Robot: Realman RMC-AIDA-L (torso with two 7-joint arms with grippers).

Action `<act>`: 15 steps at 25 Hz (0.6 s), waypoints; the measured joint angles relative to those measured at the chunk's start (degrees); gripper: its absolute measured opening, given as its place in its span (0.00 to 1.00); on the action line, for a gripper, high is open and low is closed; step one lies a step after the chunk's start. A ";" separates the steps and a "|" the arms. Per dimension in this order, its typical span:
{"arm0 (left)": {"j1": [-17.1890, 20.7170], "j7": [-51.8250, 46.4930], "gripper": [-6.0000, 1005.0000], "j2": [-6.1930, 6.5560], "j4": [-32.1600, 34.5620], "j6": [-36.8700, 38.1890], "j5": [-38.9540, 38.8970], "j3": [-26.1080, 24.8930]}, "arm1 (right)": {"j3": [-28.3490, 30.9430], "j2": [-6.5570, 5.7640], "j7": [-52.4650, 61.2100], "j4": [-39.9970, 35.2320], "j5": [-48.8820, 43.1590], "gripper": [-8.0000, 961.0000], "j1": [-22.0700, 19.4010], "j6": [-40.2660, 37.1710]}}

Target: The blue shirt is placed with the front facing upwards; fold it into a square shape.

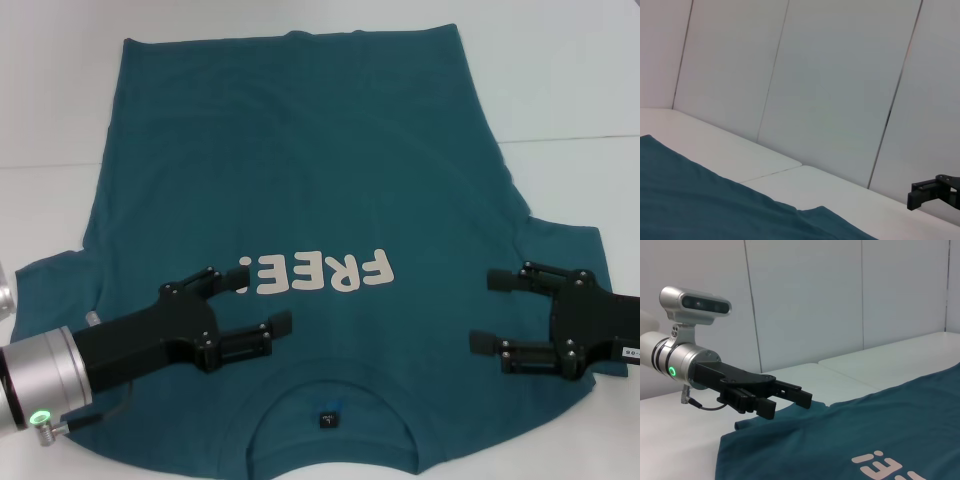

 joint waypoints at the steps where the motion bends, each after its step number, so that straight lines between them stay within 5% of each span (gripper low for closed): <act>1: 0.00 0.00 0.93 -0.01 0.01 0.00 0.00 0.00 | 0.00 0.00 0.00 0.00 0.00 0.92 0.00 0.00; 15: 1.46 -1.36 0.93 0.00 2.52 0.75 -3.83 -1.13 | 0.04 0.00 0.00 0.58 0.00 0.91 -0.02 0.01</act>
